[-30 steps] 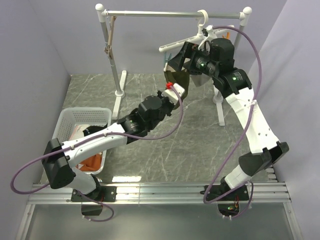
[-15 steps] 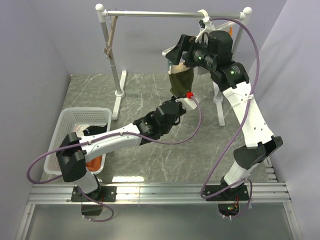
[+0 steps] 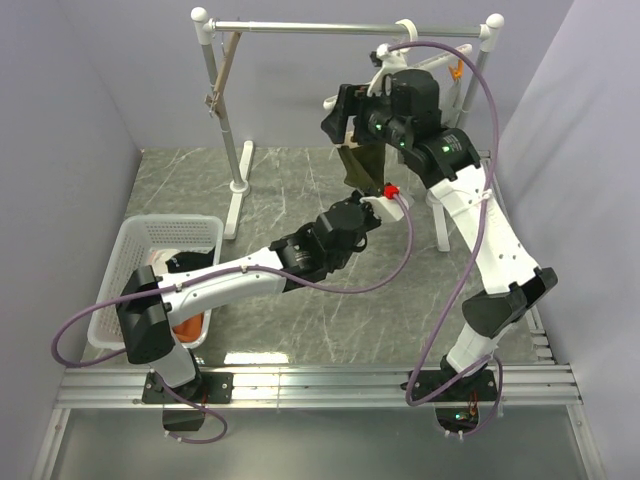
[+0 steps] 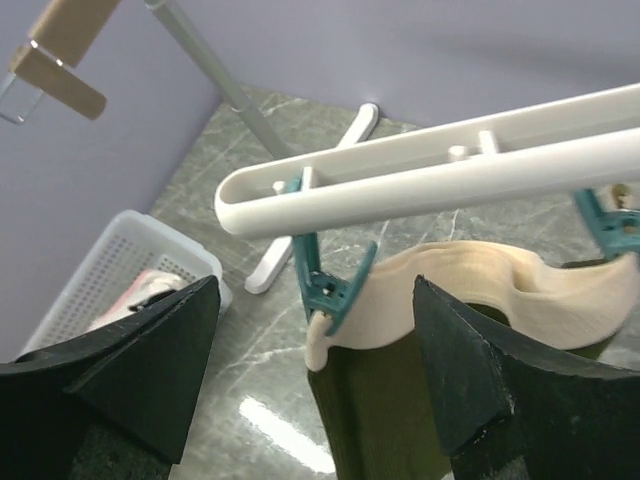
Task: Remove the underwear clipped to the hanger
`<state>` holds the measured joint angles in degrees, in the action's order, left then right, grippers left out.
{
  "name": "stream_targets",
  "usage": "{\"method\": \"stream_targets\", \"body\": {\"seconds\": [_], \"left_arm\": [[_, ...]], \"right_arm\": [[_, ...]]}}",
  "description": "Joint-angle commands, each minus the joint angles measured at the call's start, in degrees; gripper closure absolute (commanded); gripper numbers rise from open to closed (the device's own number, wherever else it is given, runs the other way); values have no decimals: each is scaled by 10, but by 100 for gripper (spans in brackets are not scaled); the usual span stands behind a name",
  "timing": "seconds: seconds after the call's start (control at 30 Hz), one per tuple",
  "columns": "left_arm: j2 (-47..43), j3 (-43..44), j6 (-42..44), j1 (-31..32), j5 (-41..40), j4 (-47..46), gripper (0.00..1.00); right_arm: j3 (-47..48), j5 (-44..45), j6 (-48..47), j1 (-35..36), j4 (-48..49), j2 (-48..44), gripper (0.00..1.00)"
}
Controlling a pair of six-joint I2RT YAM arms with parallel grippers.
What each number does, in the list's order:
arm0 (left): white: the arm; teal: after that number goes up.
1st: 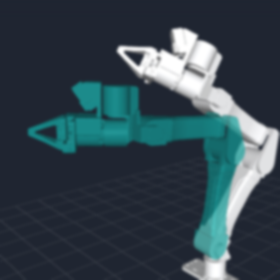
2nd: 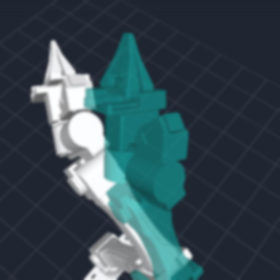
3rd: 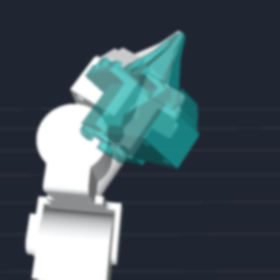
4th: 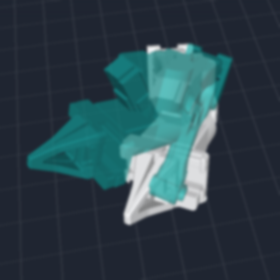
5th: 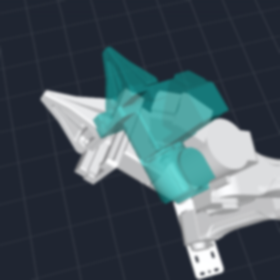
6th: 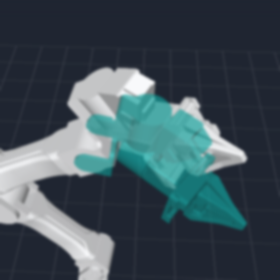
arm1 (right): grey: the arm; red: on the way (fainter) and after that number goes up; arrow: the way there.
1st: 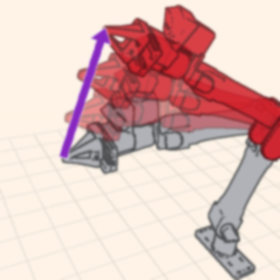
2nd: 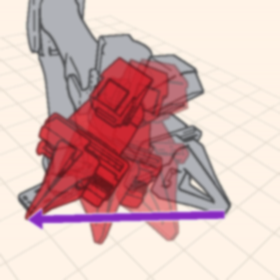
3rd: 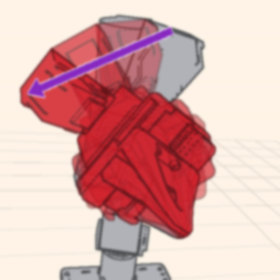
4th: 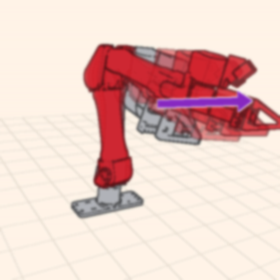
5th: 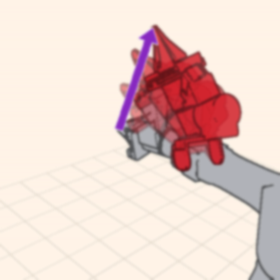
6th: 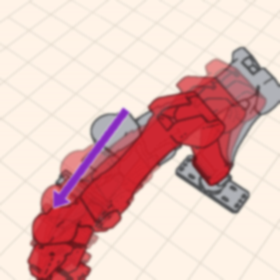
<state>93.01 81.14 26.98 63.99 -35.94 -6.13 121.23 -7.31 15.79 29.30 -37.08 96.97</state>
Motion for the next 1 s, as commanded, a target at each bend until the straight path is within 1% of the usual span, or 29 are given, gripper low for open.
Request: {"method": "stream_targets", "body": {"seconds": [0.0, 0.03, 0.07, 0.17, 0.2, 0.23, 0.3, 0.33, 0.37, 0.43, 0.47, 0.57, 0.6, 0.63, 0.7, 0.77, 0.8, 0.87, 0.93, 0.97], "left_arm": [[3, 20, 18, 14, -10, -5, 99], [2, 18, 20, 16, -11, -5, 99], [1, 17, 22, 17, -11, -5, 99], [-2, 18, 26, 19, -12, -6, 99], [-2, 18, 29, 19, -12, -6, 99], [-2, 18, 30, 19, -13, -7, 99], [-1, 18, 31, 19, -13, -8, 99], [-1, 15, 33, 19, -14, -9, 99], [-2, 13, 33, 19, -16, -13, 99], [-4, 4, 34, 19, -17, -19, 99], [-4, 1, 37, 19, -20, -26, 99], [-6, -11, 35, 19, -25, -33, 99], [-6, -15, 34, 18, -26, -34, 99], [-7, -17, 32, 18, -28, -35, 99], [-9, -20, 29, 18, -32, -39, 99], [-11, -23, 25, 14, -33, -41, 99], [-12, -24, 25, 13, -34, -42, 99], [-13, -25, 21, 8, -34, -42, 99], [-16, -25, 19, 2, -33, -42, 99], [-18, -26, 19, -1, -32, -42, 99]], "right_arm": [[36, 60, -32, 26, -14, 25, 18], [42, 71, -34, 30, -18, 30, 19], [51, 104, -35, 34, -20, 35, 20], [67, 162, -30, 48, -26, 47, 30], [69, 187, -27, 50, -24, 51, 36], [73, 209, -23, 51, -23, 50, 46], [74, 226, -21, 50, -17, 48, 57], [74, 233, -20, 51, -14, 46, 62], [73, 235, -22, 51, -12, 45, 72], [74, 238, -22, 51, -10, 45, 81], [74, 237, -19, 51, -8, 42, 88], [78, 235, -17, 50, -8, 43, 96], [77, 230, -17, 50, -8, 43, 96], [80, 226, -18, 51, -9, 43, 96], [81, 219, -19, 50, -14, 45, 59], [79, 205, -16, 50, -19, 39, 29], [78, 201, -16, 51, -25, 38, 24], [74, 187, -17, 49, -27, 25, 17], [61, 176, -23, 46, -29, 14, 14], [59, 153, -25, 46, -31, 3, 12]]}}
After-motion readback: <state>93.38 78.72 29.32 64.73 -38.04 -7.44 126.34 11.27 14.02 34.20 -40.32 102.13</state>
